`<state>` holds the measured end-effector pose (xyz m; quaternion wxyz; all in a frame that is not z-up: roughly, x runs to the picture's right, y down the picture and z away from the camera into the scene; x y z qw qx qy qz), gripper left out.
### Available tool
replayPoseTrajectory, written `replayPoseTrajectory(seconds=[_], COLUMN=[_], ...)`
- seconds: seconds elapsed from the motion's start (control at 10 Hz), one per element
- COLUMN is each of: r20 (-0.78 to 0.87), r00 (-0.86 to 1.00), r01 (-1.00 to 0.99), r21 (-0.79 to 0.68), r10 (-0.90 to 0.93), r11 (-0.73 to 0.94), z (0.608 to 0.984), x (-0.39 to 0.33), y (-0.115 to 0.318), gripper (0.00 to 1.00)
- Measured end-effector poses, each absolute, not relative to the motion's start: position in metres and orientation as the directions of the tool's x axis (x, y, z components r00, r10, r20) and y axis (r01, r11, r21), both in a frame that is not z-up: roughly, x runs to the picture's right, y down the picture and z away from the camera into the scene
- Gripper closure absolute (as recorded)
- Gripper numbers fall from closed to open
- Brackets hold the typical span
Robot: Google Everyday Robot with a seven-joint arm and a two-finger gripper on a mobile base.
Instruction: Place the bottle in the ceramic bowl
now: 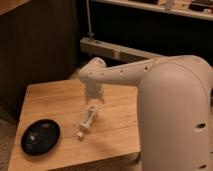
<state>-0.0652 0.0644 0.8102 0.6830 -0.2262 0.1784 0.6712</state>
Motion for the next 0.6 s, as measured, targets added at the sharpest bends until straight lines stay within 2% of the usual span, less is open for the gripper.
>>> replayPoseTrajectory(seconds=[0.3, 0.6], r20=[-0.600, -0.674], r00=[-0.067, -0.232], r01=[-0.995, -0.971], r21=[-0.015, 0.115], r10=[0.797, 0.701], r11=[-0.095, -0.211], z=[0.831, 0.858], x=[-0.063, -0.054], y=[0.072, 0.087], gripper=[0.35, 0.35])
